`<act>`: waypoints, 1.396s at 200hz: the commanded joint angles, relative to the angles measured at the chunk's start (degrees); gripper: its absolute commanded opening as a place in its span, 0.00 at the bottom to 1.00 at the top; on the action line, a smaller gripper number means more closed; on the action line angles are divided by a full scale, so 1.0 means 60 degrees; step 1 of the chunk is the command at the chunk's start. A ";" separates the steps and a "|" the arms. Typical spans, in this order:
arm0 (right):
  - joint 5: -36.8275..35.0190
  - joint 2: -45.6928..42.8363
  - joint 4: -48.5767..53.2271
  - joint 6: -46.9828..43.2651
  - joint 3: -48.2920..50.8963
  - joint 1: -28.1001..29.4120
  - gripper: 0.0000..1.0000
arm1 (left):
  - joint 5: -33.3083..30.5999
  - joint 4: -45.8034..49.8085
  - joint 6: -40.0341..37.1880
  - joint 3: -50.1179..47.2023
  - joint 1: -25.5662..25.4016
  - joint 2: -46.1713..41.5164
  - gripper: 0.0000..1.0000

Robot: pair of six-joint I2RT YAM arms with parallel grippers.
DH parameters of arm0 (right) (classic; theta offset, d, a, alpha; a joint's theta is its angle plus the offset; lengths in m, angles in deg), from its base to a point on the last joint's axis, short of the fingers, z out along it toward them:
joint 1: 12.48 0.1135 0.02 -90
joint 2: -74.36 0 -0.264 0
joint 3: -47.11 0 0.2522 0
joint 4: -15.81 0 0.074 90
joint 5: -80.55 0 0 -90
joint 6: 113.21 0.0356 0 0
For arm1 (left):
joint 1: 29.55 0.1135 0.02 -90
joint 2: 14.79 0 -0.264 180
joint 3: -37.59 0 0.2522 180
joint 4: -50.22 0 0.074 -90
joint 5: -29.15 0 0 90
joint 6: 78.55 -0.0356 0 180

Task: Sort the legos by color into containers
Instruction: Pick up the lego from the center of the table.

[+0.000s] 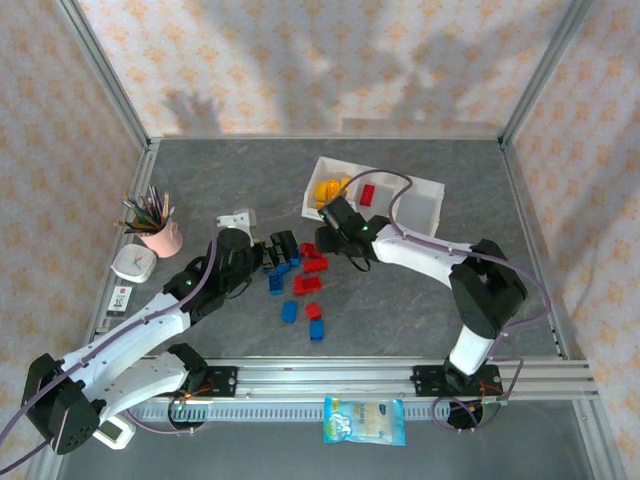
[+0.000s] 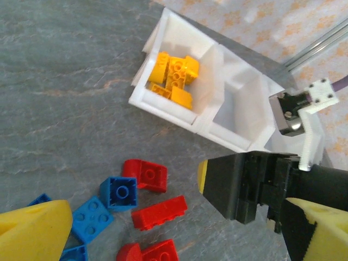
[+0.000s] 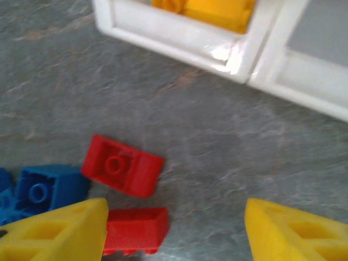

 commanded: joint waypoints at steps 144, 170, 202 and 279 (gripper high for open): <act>-0.0200 0.1996 -0.0060 0.0078 -0.0871 0.1150 0.89 | -0.0529 0.0681 0.0490 -0.0528 0.0264 -0.0680 0.99; -0.0459 0.2283 0.0058 0.0150 -0.1115 0.1149 0.85 | -0.0463 0.0675 0.0490 -0.0501 0.0292 -0.0665 0.99; -0.0626 0.2345 0.0032 0.0227 -0.1004 0.1150 0.74 | -0.0442 0.0676 0.0490 -0.0429 0.0303 -0.0650 0.99; -0.0743 0.1664 0.0050 0.0409 -0.0724 0.0889 0.48 | -0.0149 0.0594 0.0490 -0.0210 0.0308 -0.0520 0.99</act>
